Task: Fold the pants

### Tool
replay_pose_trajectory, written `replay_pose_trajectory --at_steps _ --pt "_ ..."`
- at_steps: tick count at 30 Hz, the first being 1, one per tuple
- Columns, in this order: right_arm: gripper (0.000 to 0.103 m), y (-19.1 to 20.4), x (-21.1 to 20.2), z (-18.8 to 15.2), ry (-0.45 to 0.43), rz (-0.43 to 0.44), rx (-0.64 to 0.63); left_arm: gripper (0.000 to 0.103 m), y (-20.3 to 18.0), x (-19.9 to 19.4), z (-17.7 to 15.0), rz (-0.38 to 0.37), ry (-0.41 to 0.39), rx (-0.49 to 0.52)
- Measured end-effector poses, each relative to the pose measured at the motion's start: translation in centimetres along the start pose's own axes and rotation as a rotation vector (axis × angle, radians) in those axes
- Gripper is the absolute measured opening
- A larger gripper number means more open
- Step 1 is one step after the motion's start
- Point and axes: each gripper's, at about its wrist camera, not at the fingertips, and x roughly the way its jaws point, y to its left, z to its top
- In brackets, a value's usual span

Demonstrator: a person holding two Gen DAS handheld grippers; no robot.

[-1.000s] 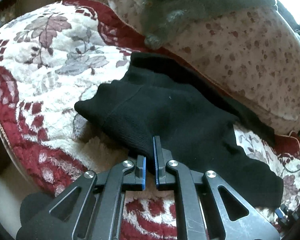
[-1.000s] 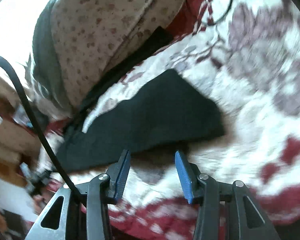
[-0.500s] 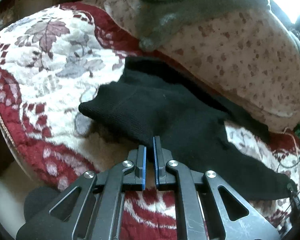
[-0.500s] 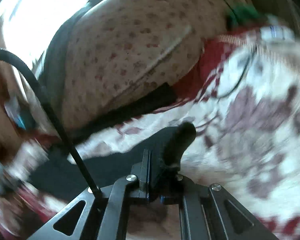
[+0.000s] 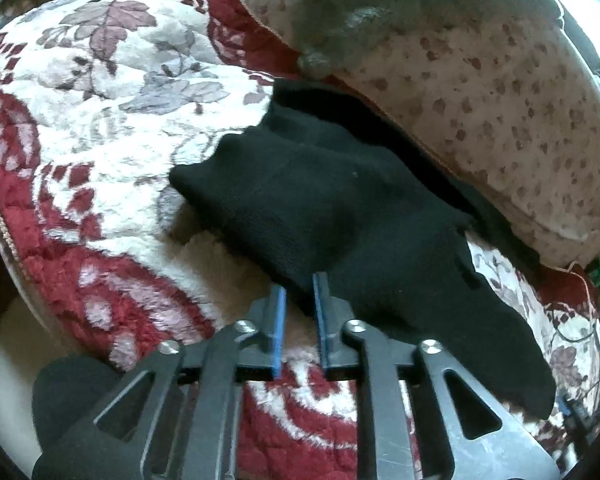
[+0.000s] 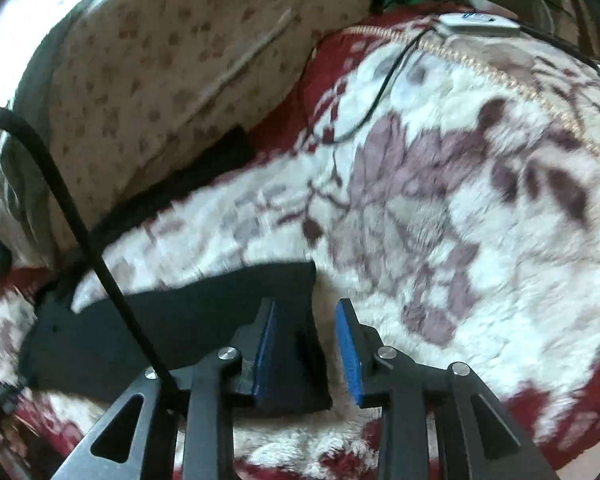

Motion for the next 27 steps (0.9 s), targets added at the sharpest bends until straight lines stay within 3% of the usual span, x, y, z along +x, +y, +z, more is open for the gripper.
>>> replay_pose_trajectory --at_steps 1,5,9,13,18,27 --pt "0.029 0.0 -0.5 0.3 -0.019 0.021 0.005 0.023 0.0 -0.5 0.0 0.014 -0.009 0.012" --pt "0.032 2.4 -1.6 1.7 -0.06 0.145 -0.018 0.024 -0.3 -2.7 0.6 0.035 -0.076 0.049" --pt "0.033 6.7 0.8 2.7 -0.017 0.256 -0.045 0.055 -1.2 -4.0 2.0 -0.025 -0.099 0.058" --pt "0.034 9.4 4.4 3.7 0.034 0.35 -0.029 0.056 -3.2 -3.2 3.5 -0.048 -0.089 0.075" --pt "0.038 10.2 8.6 5.8 0.082 0.441 0.078 0.056 -6.2 0.3 5.4 -0.122 -0.008 0.059" --pt "0.045 9.4 16.3 9.9 0.143 0.487 0.296 0.056 -9.7 7.3 8.6 -0.171 0.098 -0.019"
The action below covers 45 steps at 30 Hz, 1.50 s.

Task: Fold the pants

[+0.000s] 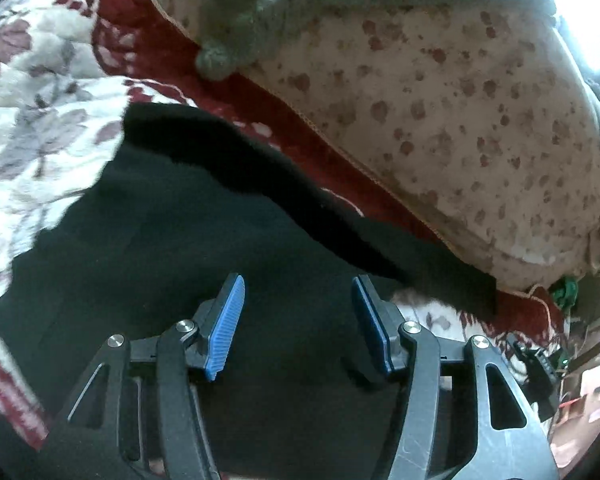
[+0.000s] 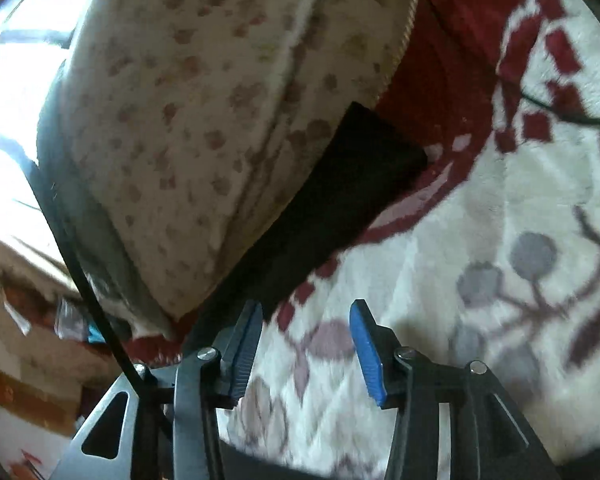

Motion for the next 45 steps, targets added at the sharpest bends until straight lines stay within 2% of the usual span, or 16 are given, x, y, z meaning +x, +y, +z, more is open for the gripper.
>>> replay_pose_trajectory --at_steps 4,10,17,19,21,22,23,24,25,26,29,32,38,45 --pt "0.049 -0.5 2.9 1.2 0.027 -0.012 0.026 0.056 0.2 2.4 2.0 0.011 0.013 -0.063" --pt "0.051 -0.1 5.2 3.0 0.005 -0.026 0.015 0.056 0.2 5.4 4.1 0.02 0.029 -0.136" --pt "0.051 -0.1 7.5 4.7 0.0 -0.043 0.011 0.056 -1.0 8.4 5.5 0.023 0.044 -0.157" --pt "0.049 -0.2 8.1 5.1 -0.007 -0.019 0.008 0.056 -1.5 9.5 5.8 0.043 0.053 -0.148" --pt "0.027 -0.2 8.8 5.3 -0.02 -0.021 -0.013 0.056 -1.7 10.2 5.9 0.054 0.044 -0.137" --pt "0.021 -0.3 9.1 5.4 -0.025 -0.023 -0.023 0.055 -1.7 10.3 5.9 0.055 0.035 -0.133" --pt "0.01 -0.5 9.2 5.4 -0.022 -0.014 -0.026 0.051 -1.8 10.4 5.8 0.056 0.023 -0.123" --pt "0.008 -0.8 9.4 5.5 -0.016 -0.002 -0.021 0.033 -2.0 10.5 5.8 0.066 0.019 -0.105" --pt "0.007 -0.8 9.3 5.6 -0.015 0.012 -0.019 0.009 -2.0 10.6 5.8 0.076 0.026 -0.089" --pt "0.005 -0.7 9.1 5.6 -0.023 0.031 -0.025 0.009 -2.0 10.6 5.7 0.068 0.04 -0.072" --pt "0.005 0.5 7.4 5.4 -0.066 0.063 -0.082 0.007 -2.4 9.6 5.5 0.041 0.014 -0.037" --pt "0.005 1.4 5.3 4.9 -0.085 0.11 -0.101 0.007 -2.8 6.9 5.1 0.007 -0.028 -0.007" --pt "0.005 2.3 -0.3 3.5 -0.127 0.192 -0.098 0.007 -3.7 2.2 4.1 -0.059 -0.048 0.016" --pt "0.005 4.0 -7.7 -0.2 -0.178 0.217 -0.161 0.007 -4.7 -3.3 1.6 -0.117 -0.082 0.084"
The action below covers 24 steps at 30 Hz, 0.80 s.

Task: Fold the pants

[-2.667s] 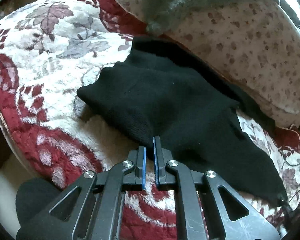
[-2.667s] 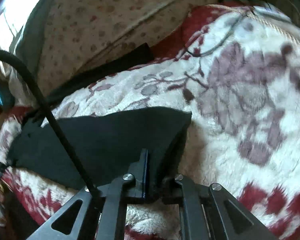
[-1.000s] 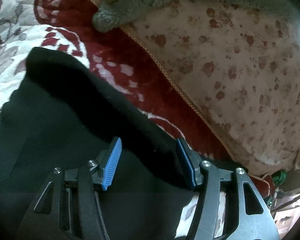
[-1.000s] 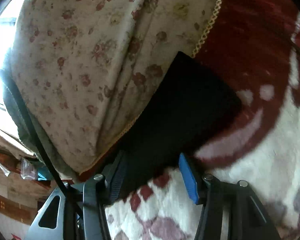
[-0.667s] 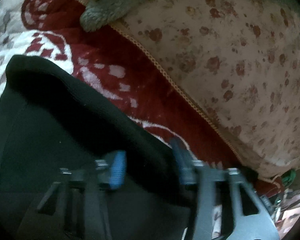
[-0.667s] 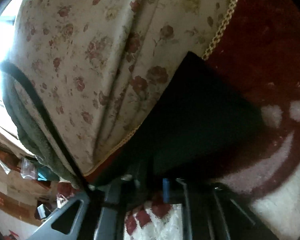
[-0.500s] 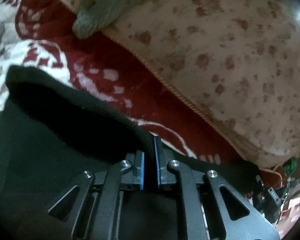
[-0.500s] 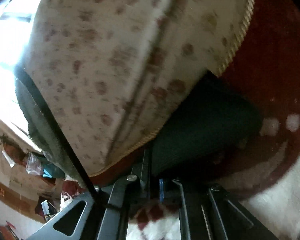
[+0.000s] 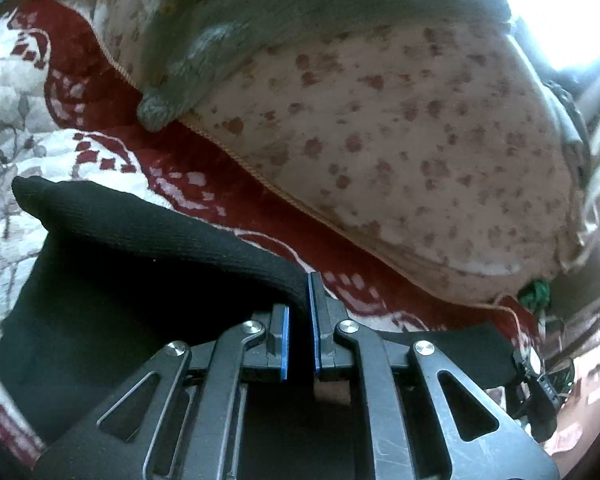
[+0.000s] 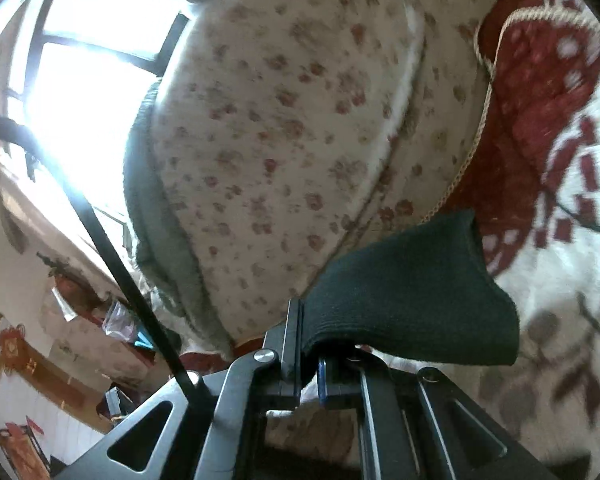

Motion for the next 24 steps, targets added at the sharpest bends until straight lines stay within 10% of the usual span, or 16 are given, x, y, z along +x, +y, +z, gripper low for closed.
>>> replay_pose_trajectory --at_steps 6,16,24 --pt "0.005 2.1 -5.6 -4.8 0.011 -0.032 -0.093 0.007 0.4 -3.9 -4.4 0.02 -0.014 0.077" --pt "0.005 -5.5 -7.4 -14.5 0.135 -0.172 0.04 0.007 5.2 -2.1 -11.5 0.13 0.084 0.052" --pt "0.014 -7.3 -8.8 -13.6 0.067 -0.176 0.127 0.007 5.9 -1.7 -12.0 0.14 0.081 0.029"
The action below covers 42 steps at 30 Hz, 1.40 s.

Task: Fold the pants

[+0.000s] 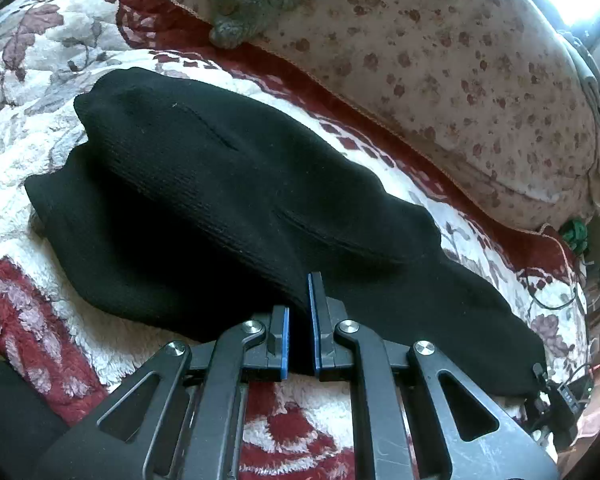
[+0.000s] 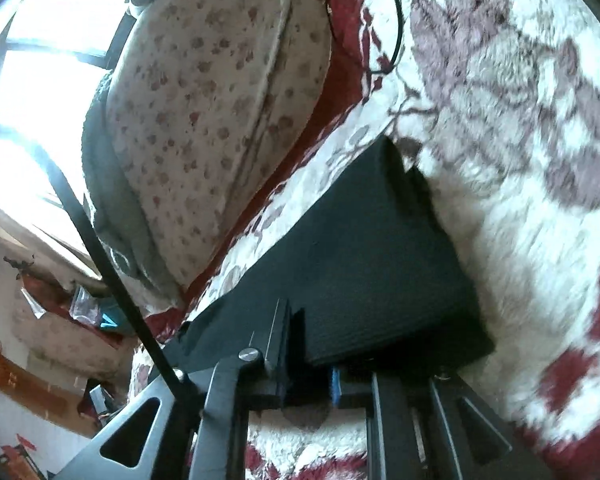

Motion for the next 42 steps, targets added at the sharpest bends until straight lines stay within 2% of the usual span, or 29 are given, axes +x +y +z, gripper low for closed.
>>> replay_pose_trajectory --at_steps 4,8,11,13,15,19,21,23,24,25,27,31,37,39,42 --pt "0.009 0.3 0.0 -0.3 0.021 -0.014 -0.04 0.007 0.5 0.4 -0.1 0.0 0.011 -0.025" --pt "0.008 1.7 -0.9 -0.5 -0.004 -0.003 -0.082 0.007 0.1 -0.5 -0.1 -0.008 -0.015 -0.017" --pt "0.008 1.9 -0.5 -0.4 0.008 -0.049 -0.1 0.007 0.1 -0.3 -0.3 -0.001 -0.017 -0.015" --pt "0.01 1.0 0.2 -0.5 0.034 -0.083 -0.051 0.007 0.5 0.0 -0.5 -0.003 -0.01 -0.031" --pt "0.015 0.4 0.1 -0.9 0.036 -0.065 -0.001 0.009 1.1 -0.4 -0.6 -0.027 -0.012 -0.052" --pt "0.028 2.0 -0.8 -1.6 0.098 -0.082 -0.056 0.013 2.7 -2.8 -0.4 -0.045 -0.04 -0.093" --pt "0.029 3.8 -1.0 -2.4 0.16 -0.075 -0.132 0.02 3.7 -4.2 -0.1 -0.025 -0.075 -0.105" --pt "0.03 5.9 -0.7 -3.5 0.226 -0.033 -0.234 0.035 4.9 -5.4 0.2 -0.017 -0.101 -0.124" --pt "0.032 7.5 -0.2 -4.3 0.26 0.0 -0.292 0.046 5.6 -5.9 0.5 -0.027 -0.105 -0.14" --pt "0.034 8.7 0.3 -4.9 0.283 0.029 -0.333 0.05 6.5 -6.3 0.9 -0.044 -0.11 -0.166" --pt "0.043 11.8 2.3 -6.4 0.327 0.113 -0.417 0.05 7.7 -6.5 1.4 -0.042 -0.117 -0.197" --pt "0.044 17.8 7.9 -9.6 0.413 0.22 -0.557 0.05 9.5 -5.5 2.4 -0.039 -0.064 -0.241" --pt "0.044 26.3 15.9 -16.6 0.477 0.229 -0.881 0.05 11.0 -4.4 4.2 -0.02 -0.08 -0.276" --pt "0.044 28.4 17.9 -18.8 0.474 0.233 -0.988 0.05 11.7 -3.8 5.0 -0.022 -0.083 -0.298" --pt "0.044 30.6 20.8 -21.9 0.443 0.194 -1.157 0.05 12.5 -2.7 6.1 -0.035 -0.073 -0.317"
